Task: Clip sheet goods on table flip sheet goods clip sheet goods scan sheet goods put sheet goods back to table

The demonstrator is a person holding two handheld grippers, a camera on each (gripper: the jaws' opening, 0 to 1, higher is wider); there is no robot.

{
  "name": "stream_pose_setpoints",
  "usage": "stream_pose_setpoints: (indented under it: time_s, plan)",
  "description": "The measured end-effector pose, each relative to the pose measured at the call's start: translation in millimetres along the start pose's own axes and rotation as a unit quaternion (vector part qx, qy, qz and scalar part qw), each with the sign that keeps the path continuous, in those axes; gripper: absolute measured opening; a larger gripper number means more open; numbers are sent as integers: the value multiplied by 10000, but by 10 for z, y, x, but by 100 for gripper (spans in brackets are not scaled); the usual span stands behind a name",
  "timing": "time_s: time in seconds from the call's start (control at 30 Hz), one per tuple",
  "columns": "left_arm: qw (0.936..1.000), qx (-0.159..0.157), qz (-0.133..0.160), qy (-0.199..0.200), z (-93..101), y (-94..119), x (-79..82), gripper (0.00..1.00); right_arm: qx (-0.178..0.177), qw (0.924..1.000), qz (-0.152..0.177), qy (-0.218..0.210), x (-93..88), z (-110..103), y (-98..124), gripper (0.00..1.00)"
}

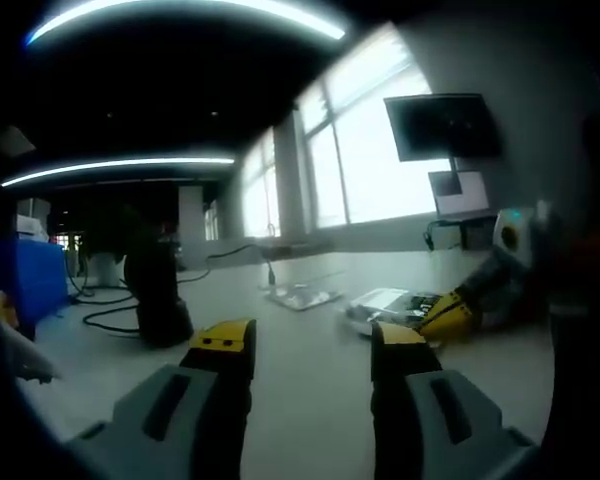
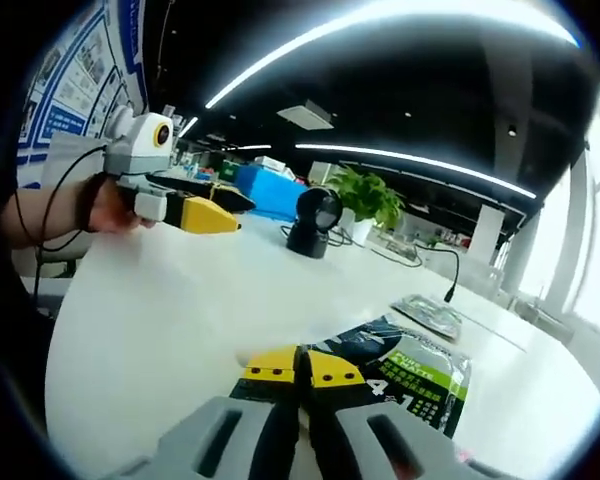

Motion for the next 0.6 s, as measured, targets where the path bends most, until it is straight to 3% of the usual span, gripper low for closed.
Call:
stream_pose_setpoints:
  time_s: [0.6]
  plan:
    - [10000, 36, -63, -28, -3, -7, -12, 38, -51, 9965, 438, -713, 84, 94, 113, 0]
Point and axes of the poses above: the point that each gripper's makers call its tool centre point, and the gripper's own axes: y roughly backward along the fingers, z roughly to its right, x roughly out of its top, the point moved 9 cm from there along y, roughly backward along the fingers, and after that the axes turned 5 degrees about -z, right-handed, at the moved point
